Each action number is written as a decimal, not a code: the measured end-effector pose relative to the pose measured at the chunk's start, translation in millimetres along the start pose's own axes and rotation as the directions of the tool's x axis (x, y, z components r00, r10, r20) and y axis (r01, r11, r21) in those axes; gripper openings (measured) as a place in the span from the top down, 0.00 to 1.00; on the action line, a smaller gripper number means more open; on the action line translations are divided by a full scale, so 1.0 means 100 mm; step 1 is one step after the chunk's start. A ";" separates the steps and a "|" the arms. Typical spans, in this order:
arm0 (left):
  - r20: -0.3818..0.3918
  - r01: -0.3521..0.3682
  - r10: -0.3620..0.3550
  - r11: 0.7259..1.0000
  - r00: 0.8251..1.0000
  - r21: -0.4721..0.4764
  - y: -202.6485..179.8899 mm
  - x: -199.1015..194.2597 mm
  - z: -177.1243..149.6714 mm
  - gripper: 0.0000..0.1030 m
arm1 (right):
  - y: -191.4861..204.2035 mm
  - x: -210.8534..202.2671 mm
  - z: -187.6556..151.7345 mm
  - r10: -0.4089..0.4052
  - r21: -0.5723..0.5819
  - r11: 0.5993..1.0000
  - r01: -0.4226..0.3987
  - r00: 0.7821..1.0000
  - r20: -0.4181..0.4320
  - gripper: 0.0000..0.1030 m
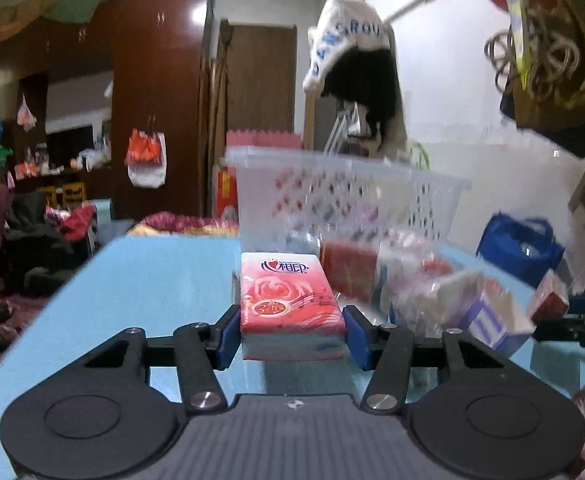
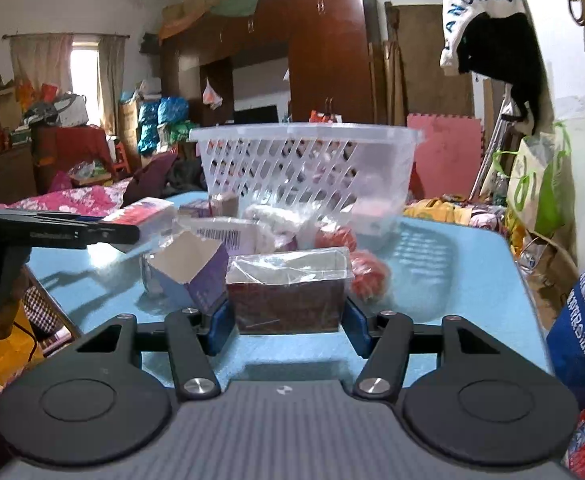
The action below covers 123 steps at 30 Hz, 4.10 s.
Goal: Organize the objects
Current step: 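Grasp pink tissue pack with left tool while right tool grasps brown wrapped box, then lift both items into the white basket and open both tools, then grasp clear plastic bag with left tool while right tool grasps blue paper box, then carry the clear bag and blue box into the basket and open both tools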
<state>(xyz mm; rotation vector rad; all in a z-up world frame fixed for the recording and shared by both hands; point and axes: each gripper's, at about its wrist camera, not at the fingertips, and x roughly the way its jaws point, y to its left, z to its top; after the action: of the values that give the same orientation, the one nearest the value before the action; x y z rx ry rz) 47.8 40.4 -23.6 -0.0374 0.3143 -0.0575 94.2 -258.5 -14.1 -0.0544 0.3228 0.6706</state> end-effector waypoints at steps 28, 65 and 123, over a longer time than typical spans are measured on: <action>-0.089 0.034 -0.044 0.994 0.995 -0.108 0.03 1.46 1.50 0.36 | -0.09 1.28 1.57 -0.088 -0.101 0.991 0.085 0.996 -0.017 0.12; -0.189 -0.002 0.012 0.999 0.982 0.050 -0.29 0.72 0.12 0.32 | 0.21 0.08 -0.14 0.077 0.020 0.997 -0.077 0.997 0.022 0.52; -0.057 0.097 -0.103 0.990 0.993 -0.104 0.08 0.92 1.28 0.24 | -0.16 0.62 1.16 0.016 0.014 1.000 -0.016 1.000 0.018 0.00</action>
<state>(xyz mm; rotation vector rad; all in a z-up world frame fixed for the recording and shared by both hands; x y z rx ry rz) 175.1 46.3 69.9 -0.1518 0.3770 -0.1422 181.8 -215.7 76.2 -0.0329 0.3113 0.6846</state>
